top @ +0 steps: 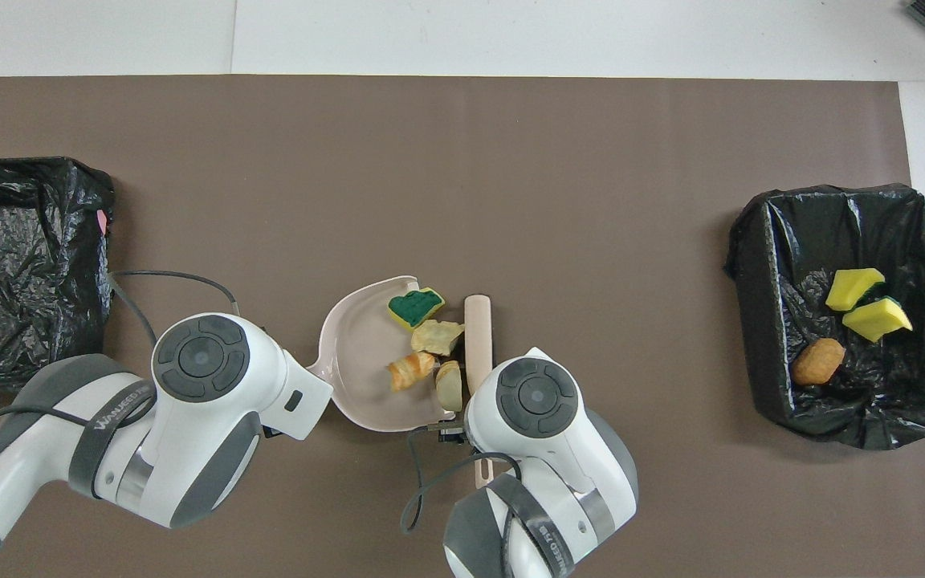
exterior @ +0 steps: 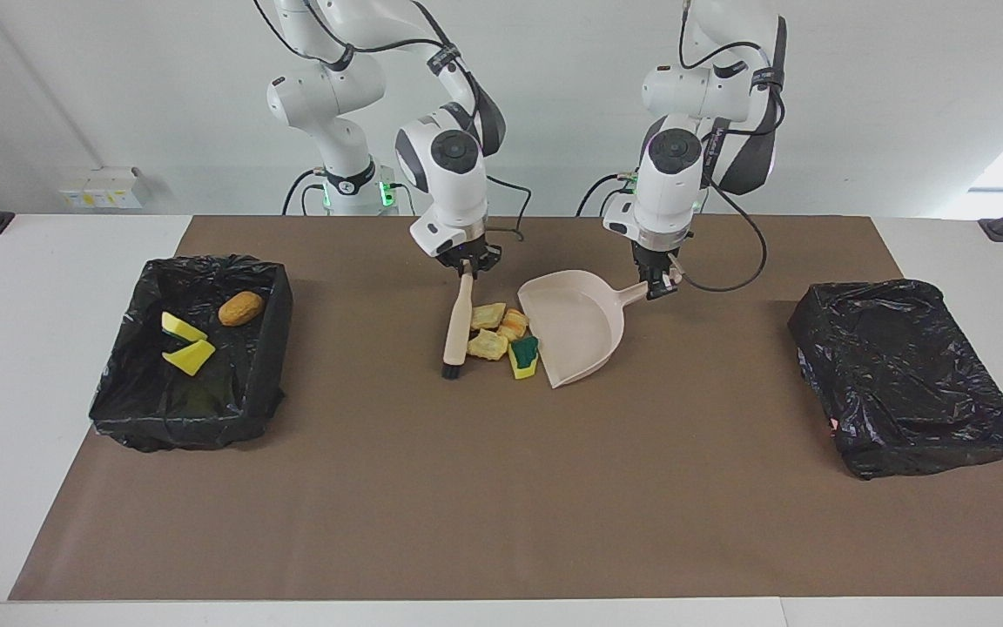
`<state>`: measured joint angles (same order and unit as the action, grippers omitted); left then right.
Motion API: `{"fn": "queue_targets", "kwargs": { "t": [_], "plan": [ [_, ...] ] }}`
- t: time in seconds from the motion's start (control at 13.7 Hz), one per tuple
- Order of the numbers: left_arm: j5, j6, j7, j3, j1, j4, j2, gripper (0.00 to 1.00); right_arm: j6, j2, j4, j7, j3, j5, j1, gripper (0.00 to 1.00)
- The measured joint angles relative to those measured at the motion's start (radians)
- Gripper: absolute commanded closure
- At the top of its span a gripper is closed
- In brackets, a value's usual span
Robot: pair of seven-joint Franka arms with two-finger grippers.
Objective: Sweep and dump trash in bin
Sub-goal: 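Sweep the trash into the dustpan held by the left gripper, then carry the loaded dustpan to the bin nearest the left gripper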
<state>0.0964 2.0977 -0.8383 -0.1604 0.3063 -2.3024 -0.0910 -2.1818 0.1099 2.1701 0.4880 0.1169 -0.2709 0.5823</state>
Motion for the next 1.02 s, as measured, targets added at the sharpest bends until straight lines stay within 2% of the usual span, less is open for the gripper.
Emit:
{"fn": "queue_targets", "kwargs": {
  "t": [0.22,0.36,0.51,0.66,1.02],
  "plan": [
    [0.000,0.000,0.000,0.000,0.000,0.000,0.000,1.00,0.000,0.016,-0.036,-0.156,0.011,-0.137,0.009,1.00],
    [0.000,0.000,0.000,0.000,0.000,0.000,0.000,1.00,0.010,0.018,-0.058,-0.161,0.018,-0.146,0.021,1.00],
    [0.000,0.001,0.000,0.000,0.000,0.000,0.000,1.00,0.075,0.010,-0.080,-0.161,0.017,-0.147,0.012,1.00],
    [-0.006,0.004,0.001,0.002,-0.002,0.000,0.000,1.00,0.163,-0.019,-0.089,-0.162,0.008,-0.129,-0.019,1.00],
    [-0.084,0.050,0.001,0.005,-0.038,0.001,0.009,1.00,0.315,-0.116,-0.090,-0.162,0.000,0.030,-0.128,1.00]
  ]
}}
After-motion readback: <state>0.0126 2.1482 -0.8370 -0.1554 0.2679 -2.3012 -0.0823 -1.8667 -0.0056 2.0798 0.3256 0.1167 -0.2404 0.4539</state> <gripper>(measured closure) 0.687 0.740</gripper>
